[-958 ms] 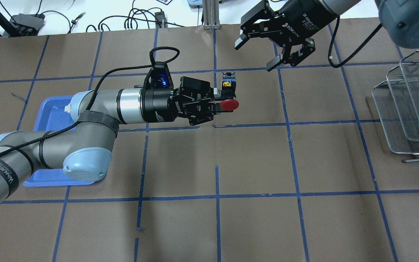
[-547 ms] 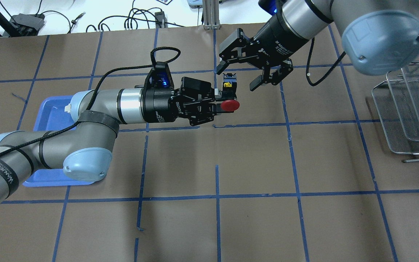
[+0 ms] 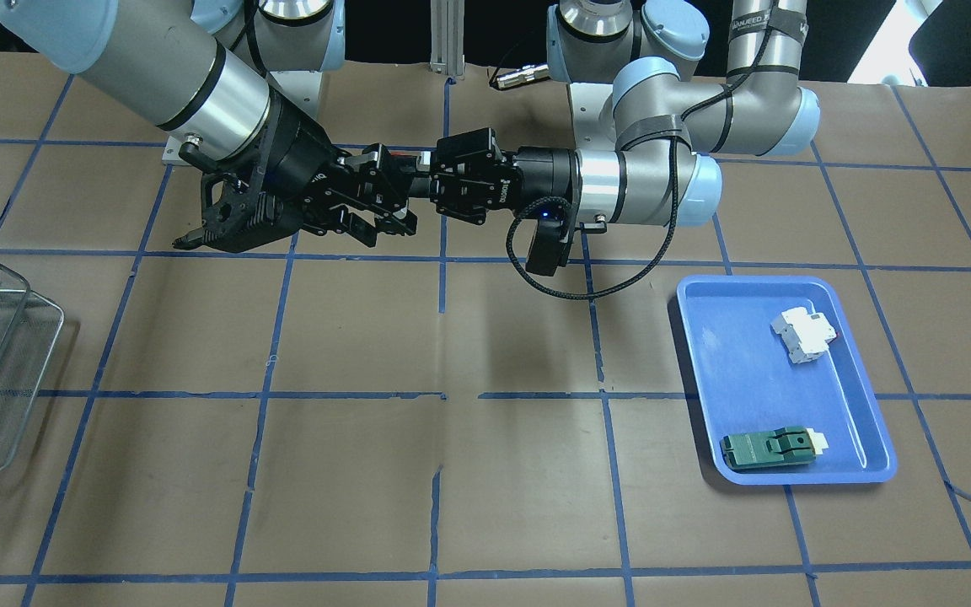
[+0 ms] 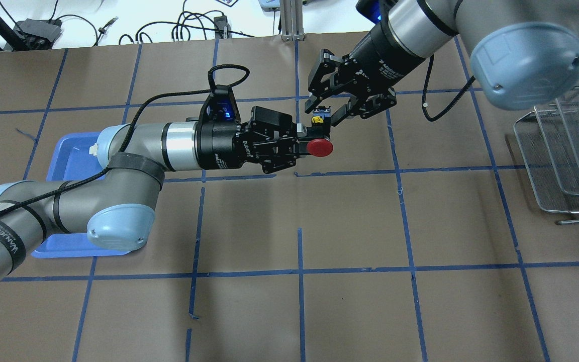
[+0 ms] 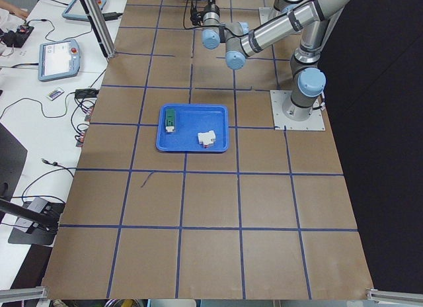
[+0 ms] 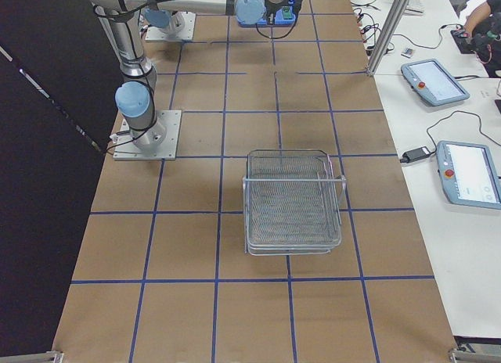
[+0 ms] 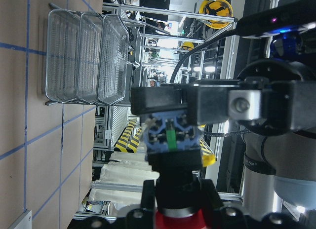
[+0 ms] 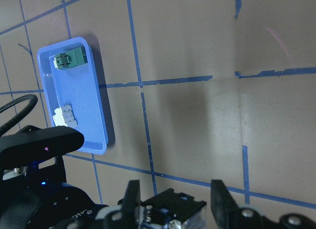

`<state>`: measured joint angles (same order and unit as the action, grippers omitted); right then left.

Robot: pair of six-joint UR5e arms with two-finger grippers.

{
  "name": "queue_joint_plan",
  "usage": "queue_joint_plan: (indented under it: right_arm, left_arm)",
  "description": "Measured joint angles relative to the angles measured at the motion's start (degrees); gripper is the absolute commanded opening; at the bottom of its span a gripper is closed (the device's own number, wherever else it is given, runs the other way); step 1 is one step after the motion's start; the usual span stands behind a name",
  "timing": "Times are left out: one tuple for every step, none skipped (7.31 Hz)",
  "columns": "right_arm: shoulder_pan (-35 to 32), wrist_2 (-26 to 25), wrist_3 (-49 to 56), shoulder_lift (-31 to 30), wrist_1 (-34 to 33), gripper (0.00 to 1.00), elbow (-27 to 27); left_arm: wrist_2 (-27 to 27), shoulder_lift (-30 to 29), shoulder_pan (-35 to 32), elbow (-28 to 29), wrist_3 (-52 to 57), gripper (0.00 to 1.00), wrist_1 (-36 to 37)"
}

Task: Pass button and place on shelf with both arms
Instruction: 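Close the right gripper on the button's top beside the left gripper, then open the left gripper and pull it back while the right gripper lifts the button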

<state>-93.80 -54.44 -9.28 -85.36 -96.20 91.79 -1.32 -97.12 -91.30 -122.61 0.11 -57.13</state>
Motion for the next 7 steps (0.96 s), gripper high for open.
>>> queue_joint_plan:
  right_arm:
    - [-0.23, -0.01, -0.42, -0.12, 0.17, 0.46, -0.02]
    - [-0.58, -0.21, -0.56, -0.14, 0.16, 0.35, -0.05]
    - [-0.79, -0.43, -0.52, -0.09, 0.13, 0.29, -0.13]
    - [-0.89, -0.58, -0.40, -0.04, 0.17, 0.26, -0.19]
    - [-0.91, -0.63, -0.34, 0.02, 0.23, 0.26, -0.29]
    - [-0.89, -0.68, -0.32, 0.06, 0.29, 0.26, -0.37]
    - [-0.79, -0.72, -0.29, 0.07, 0.36, 0.26, -0.44]
  left_arm:
    - [0.00, -0.05, 0.04, 0.03, 0.04, 0.00, 0.00]
    - [0.00, -0.06, 0.05, 0.06, 0.04, 0.00, 0.00]
    - [0.03, -0.08, 0.05, 0.12, 0.01, 0.00, -0.01]
    - [0.05, -0.09, 0.06, 0.22, -0.06, 0.00, 0.00]
    - [0.03, -0.09, 0.07, 0.34, -0.14, 0.02, 0.00]
    - [0.01, -0.09, 0.06, 0.45, -0.17, 0.15, 0.00]
    - [0.00, -0.08, 0.07, 0.49, -0.39, 0.66, 0.00]
